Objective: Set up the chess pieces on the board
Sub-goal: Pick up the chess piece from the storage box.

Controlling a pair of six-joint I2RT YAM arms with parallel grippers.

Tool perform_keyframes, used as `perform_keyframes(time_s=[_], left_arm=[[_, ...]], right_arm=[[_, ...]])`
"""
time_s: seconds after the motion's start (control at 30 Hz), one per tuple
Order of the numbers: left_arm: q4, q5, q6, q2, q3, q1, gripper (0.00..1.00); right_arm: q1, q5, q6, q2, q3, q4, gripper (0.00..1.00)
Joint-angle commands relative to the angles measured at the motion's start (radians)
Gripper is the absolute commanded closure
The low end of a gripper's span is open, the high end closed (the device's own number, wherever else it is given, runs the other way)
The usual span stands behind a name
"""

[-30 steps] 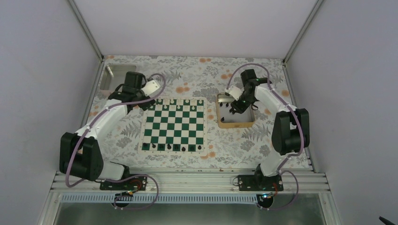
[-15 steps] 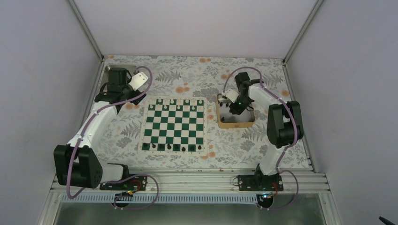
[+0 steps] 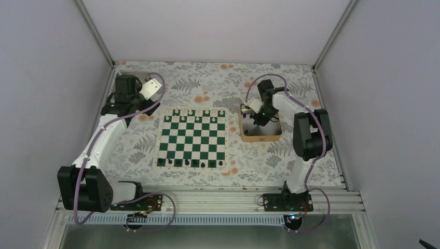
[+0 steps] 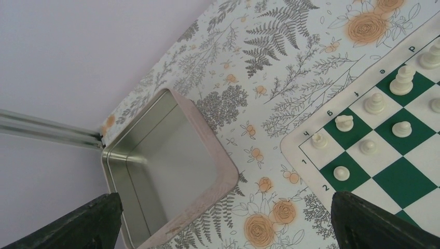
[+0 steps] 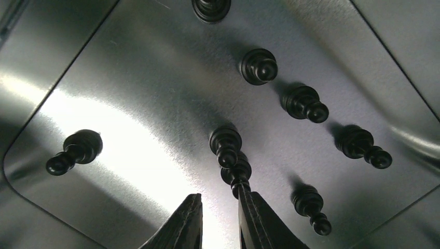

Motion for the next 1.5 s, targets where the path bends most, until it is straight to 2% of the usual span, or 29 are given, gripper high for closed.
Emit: perform_keyframes(time_s=[0.0, 0.37, 0.6, 1.03, 1.47], left_arm=[[-0.004, 0.034, -0.018, -0.037, 0.01, 0.014, 0.0], [0.014, 0.059, -0.027, -0.074, -0.026, 0.03, 0.0], [0.051, 0.082, -0.035, -0.105, -0.061, 0.043, 0.0], [0.078, 0.104, -0.06, -0.128, -0.076, 0.049, 0.0], [0.082, 0.115, -0.063, -0.142, -0.096, 0.055, 0.0]], right_arm=[[0.009, 0.022, 0.02, 0.008, 0.027, 0.02, 0.79], [-0.013, -0.058, 0.048, -0.057, -0.003, 0.057, 0.77], [-0.053, -0.161, 0.063, -0.183, -0.148, 0.191, 0.74], [-0.06, -0.155, 0.082, -0.249, -0.34, 0.444, 0.74], [-0.069, -0.111, 0.099, -0.216, -0.332, 0.473, 0.74]])
